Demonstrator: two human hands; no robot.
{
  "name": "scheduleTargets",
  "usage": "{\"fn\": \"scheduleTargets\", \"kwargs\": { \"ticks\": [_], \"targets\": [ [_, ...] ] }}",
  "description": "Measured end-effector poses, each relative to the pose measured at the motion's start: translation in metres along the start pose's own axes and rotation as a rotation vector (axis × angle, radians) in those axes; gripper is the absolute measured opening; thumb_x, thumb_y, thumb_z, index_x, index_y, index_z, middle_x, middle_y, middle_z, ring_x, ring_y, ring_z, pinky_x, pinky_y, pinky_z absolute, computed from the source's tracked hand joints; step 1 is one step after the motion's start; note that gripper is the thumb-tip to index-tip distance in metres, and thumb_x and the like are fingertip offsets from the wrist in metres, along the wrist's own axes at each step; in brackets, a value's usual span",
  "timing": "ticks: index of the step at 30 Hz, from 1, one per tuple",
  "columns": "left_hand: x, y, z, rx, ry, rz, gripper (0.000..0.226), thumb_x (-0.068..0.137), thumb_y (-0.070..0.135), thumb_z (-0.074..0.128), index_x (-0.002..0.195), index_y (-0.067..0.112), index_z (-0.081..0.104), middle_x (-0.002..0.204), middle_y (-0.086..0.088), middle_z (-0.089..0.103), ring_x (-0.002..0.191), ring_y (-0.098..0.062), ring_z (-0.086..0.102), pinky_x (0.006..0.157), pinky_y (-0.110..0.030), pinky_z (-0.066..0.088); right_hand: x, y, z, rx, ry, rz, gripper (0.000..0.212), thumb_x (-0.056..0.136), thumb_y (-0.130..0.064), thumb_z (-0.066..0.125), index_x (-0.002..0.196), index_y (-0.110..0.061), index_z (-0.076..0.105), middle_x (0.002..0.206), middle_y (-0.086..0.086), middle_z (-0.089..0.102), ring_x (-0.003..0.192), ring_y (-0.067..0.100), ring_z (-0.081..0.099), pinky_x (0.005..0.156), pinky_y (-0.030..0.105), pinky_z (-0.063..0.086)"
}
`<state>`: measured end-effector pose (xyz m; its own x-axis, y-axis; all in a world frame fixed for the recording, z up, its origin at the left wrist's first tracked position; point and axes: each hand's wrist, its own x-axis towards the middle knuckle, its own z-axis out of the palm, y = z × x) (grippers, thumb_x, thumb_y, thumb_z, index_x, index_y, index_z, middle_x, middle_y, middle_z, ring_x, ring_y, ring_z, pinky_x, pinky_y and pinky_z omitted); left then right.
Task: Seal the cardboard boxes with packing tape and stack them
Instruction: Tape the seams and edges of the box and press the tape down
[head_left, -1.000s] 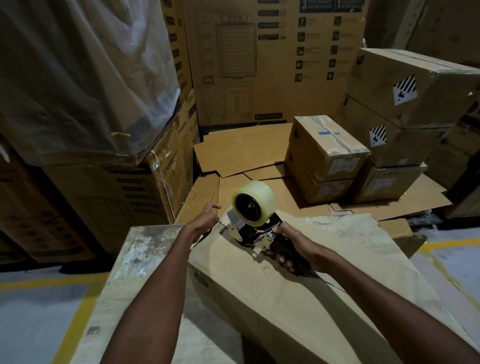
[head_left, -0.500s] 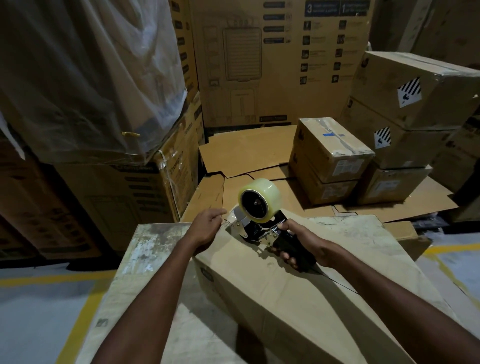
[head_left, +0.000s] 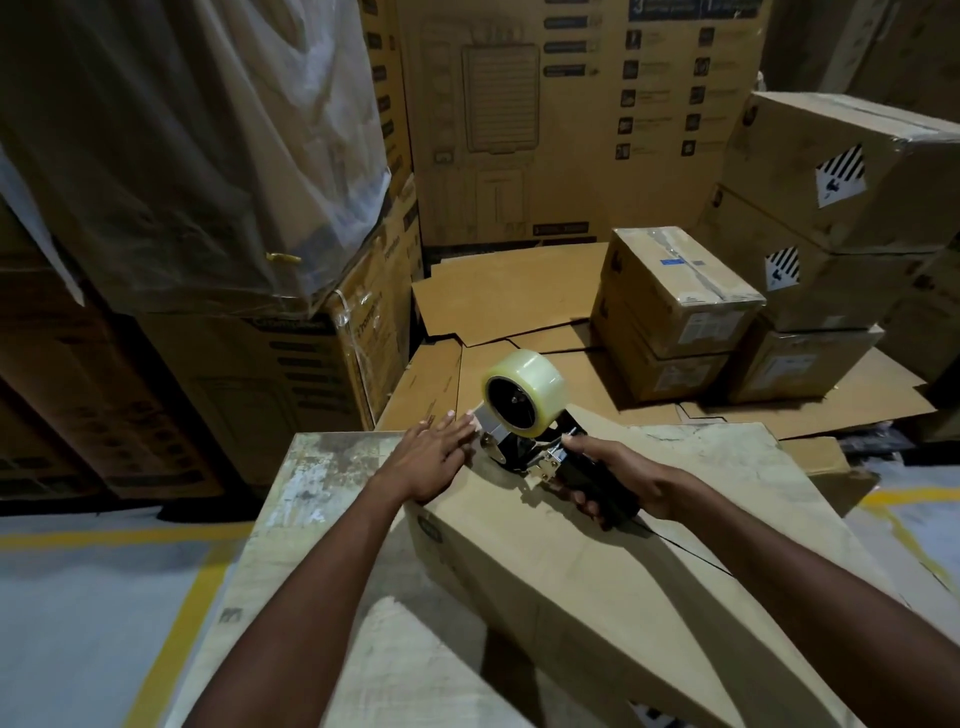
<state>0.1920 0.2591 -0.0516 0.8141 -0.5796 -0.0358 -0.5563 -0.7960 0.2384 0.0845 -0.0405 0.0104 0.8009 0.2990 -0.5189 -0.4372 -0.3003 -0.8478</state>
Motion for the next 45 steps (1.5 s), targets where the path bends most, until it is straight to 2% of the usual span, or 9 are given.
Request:
{"fn": "scheduleTargets", "kwargs": {
  "ticks": [7,16,21,26,28,30,34,37,45],
  "targets": [
    [0.002,0.002,-0.001,-0.006,-0.004,-0.048,0.050,0.111,0.039,0.022,0.161,0.036,0.021,0.165,0.021,0.006,0.157,-0.007,0.000,0.127,-0.050,0.004,-0.009,-0.004,0.011,-0.021,0.078,-0.058,0.066,0.098,-0.073,0.040,0.074,-0.015,0.060,0.066,0.001,0.051,0.053,0.015,0.045,0.053,0.027,0.040],
    [0.008,-0.004,0.007,0.041,-0.001,-0.062,0.050,0.111,0.045,0.021,0.161,0.039,0.021,0.166,0.025,0.005,0.156,-0.006,0.000,0.126,-0.052,0.000,-0.051,0.036,-0.019,-0.026,0.123,-0.045,0.068,0.095,-0.075,0.042,0.085,-0.010,0.058,0.070,0.004,0.052,0.054,0.016,0.046,0.054,0.029,0.040],
    [0.006,0.012,0.006,0.149,0.016,-0.077,0.054,0.111,0.041,0.019,0.163,0.028,0.016,0.168,0.014,0.001,0.157,-0.009,-0.005,0.127,-0.048,-0.003,-0.066,0.048,-0.023,-0.033,0.087,-0.005,0.070,0.095,-0.075,0.043,0.077,-0.011,0.062,0.072,0.007,0.054,0.058,0.019,0.051,0.058,0.031,0.044],
    [-0.002,0.034,0.017,0.125,-0.002,0.029,0.055,0.112,0.041,0.015,0.164,0.024,0.008,0.168,0.009,-0.007,0.155,-0.007,-0.013,0.126,-0.042,-0.010,-0.067,0.044,-0.030,0.011,0.024,0.000,0.070,0.099,-0.066,0.044,0.104,0.001,0.066,0.087,0.016,0.064,0.076,0.028,0.063,0.070,0.039,0.052],
    [-0.003,0.043,0.022,0.091,0.007,0.013,0.055,0.112,0.042,0.017,0.164,0.025,0.008,0.168,0.010,-0.007,0.155,-0.007,-0.010,0.127,-0.040,-0.009,-0.067,0.043,-0.033,0.072,-0.040,0.013,0.069,0.100,-0.062,0.044,0.110,0.003,0.064,0.095,0.020,0.065,0.081,0.031,0.063,0.074,0.040,0.051],
    [-0.004,0.047,0.025,0.057,0.024,-0.043,0.056,0.111,0.043,0.018,0.164,0.026,0.011,0.170,0.010,-0.002,0.156,-0.007,-0.006,0.126,-0.038,-0.008,-0.067,0.041,-0.033,0.126,-0.103,0.041,0.066,0.099,-0.060,0.047,0.112,0.003,0.063,0.096,0.021,0.062,0.078,0.029,0.060,0.072,0.038,0.050],
    [-0.001,0.052,0.027,0.023,0.068,-0.104,0.055,0.111,0.046,0.022,0.163,0.029,0.020,0.170,0.012,0.011,0.156,-0.005,0.003,0.127,-0.037,-0.005,-0.069,0.039,-0.027,0.076,-0.038,0.025,0.064,0.098,-0.064,0.046,0.101,-0.004,0.069,0.079,0.008,0.056,0.063,0.019,0.051,0.059,0.030,0.044],
    [-0.001,0.052,0.026,0.006,0.087,-0.115,0.054,0.110,0.047,0.025,0.162,0.030,0.025,0.169,0.012,0.016,0.156,-0.005,0.007,0.126,-0.035,-0.003,-0.074,0.037,-0.019,0.051,0.037,-0.020,0.064,0.101,-0.066,0.041,0.089,-0.009,0.065,0.070,0.001,0.052,0.055,0.013,0.045,0.052,0.025,0.038],
    [-0.001,0.049,0.025,-0.014,0.081,-0.124,0.053,0.110,0.048,0.026,0.161,0.033,0.028,0.168,0.015,0.019,0.155,-0.004,0.009,0.127,-0.043,0.000,-0.098,0.052,-0.021,0.049,0.077,-0.027,0.060,0.100,-0.067,0.041,0.079,-0.014,0.060,0.066,-0.002,0.048,0.052,0.012,0.039,0.050,0.026,0.032]
  ]
}}
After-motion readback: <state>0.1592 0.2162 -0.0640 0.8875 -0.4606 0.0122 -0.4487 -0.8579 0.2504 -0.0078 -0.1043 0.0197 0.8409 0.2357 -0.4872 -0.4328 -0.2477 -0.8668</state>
